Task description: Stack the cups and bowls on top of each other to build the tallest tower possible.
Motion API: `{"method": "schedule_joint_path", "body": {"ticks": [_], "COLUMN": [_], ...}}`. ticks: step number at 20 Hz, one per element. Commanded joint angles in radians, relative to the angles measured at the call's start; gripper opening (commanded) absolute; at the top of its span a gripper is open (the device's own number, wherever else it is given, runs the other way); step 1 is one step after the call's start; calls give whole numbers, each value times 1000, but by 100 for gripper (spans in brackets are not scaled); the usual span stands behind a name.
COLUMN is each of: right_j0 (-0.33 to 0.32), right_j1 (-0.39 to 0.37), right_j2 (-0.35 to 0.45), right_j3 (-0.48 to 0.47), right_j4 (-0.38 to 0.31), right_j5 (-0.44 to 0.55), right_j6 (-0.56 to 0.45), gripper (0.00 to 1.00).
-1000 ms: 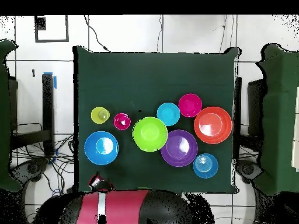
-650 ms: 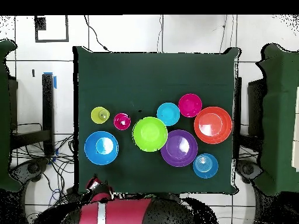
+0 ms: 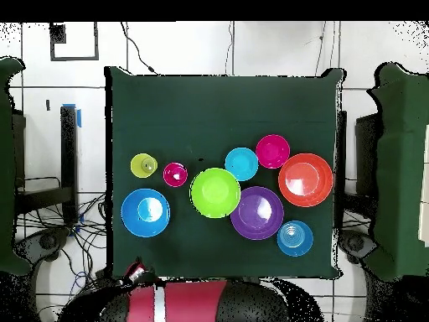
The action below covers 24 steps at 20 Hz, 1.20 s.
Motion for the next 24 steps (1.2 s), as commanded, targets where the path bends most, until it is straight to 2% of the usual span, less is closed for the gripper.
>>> {"method": "schedule_joint_path", "body": {"ticks": [1,5,12,19,24], "right_j0": [14,31,72,62,63], "right_j1": [83,102,118,148,161], "right_j2": [61,36,9,-10,-20], "right_j3": [-39,-53,-91,-113,-119], "right_j4": [75,87,96,78,65], "right_j5": [-58,-93,-84,-90,-132], "right_j6": [278,322,316,303,309], "gripper": [100,100,100,100,100]}}
